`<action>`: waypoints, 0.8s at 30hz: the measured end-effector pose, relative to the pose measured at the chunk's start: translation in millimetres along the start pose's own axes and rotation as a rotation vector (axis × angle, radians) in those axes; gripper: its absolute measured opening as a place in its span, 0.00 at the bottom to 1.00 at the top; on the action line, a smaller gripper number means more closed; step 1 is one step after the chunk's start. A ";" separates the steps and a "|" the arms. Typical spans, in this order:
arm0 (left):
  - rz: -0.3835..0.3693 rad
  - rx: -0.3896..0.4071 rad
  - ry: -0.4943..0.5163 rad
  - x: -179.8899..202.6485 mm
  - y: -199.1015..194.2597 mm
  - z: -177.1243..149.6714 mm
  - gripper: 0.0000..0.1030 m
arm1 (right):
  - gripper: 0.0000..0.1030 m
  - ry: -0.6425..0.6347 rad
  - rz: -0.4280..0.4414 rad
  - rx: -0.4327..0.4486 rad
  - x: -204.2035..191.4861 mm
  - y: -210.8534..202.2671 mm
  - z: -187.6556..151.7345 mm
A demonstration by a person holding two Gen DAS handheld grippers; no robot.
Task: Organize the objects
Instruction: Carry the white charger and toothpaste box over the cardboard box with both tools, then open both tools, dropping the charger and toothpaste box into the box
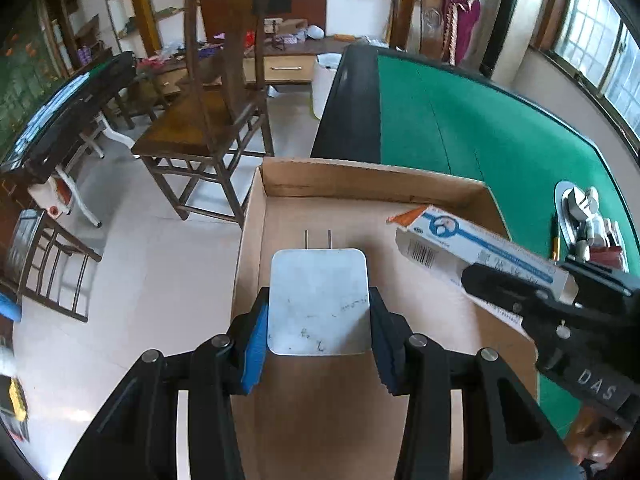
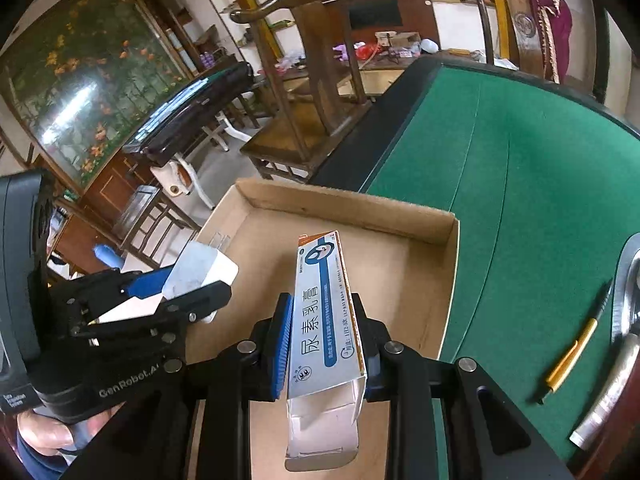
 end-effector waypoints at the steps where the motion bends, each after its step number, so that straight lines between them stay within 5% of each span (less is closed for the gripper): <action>1: 0.001 -0.004 0.015 -0.2 3.3 1.7 0.43 | 0.28 0.005 -0.011 0.004 0.7 1.6 1.7; 6: 0.025 -0.039 0.115 12.7 19.2 13.8 0.43 | 0.28 0.051 -0.038 0.000 8.2 14.8 13.6; 10: 0.006 -0.060 0.057 3.5 26.8 12.5 0.43 | 0.31 0.074 -0.032 -0.050 8.2 25.7 9.2; 16: -0.009 0.018 0.002 -13.6 1.7 -0.3 0.43 | 0.60 0.036 -0.043 -0.036 5.2 11.1 8.3; 20: 0.007 0.079 -0.049 -25.3 -11.9 -11.8 0.43 | 0.62 0.039 -0.002 -0.015 9.2 -12.3 -0.4; 24: -0.003 0.057 -0.081 -29.0 2.7 -24.0 0.43 | 0.69 0.002 -0.019 -0.001 13.8 -19.8 -20.8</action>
Point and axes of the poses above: each gripper's, at about its wrist camera, not at the fingertips, and y roughly the way its jaws point, x to its right, z to its top, the point moved 3 cm from there along y, roughly the way its jaws point, and after that the axes turned 15 degrees about y, right-handed, at the moved point
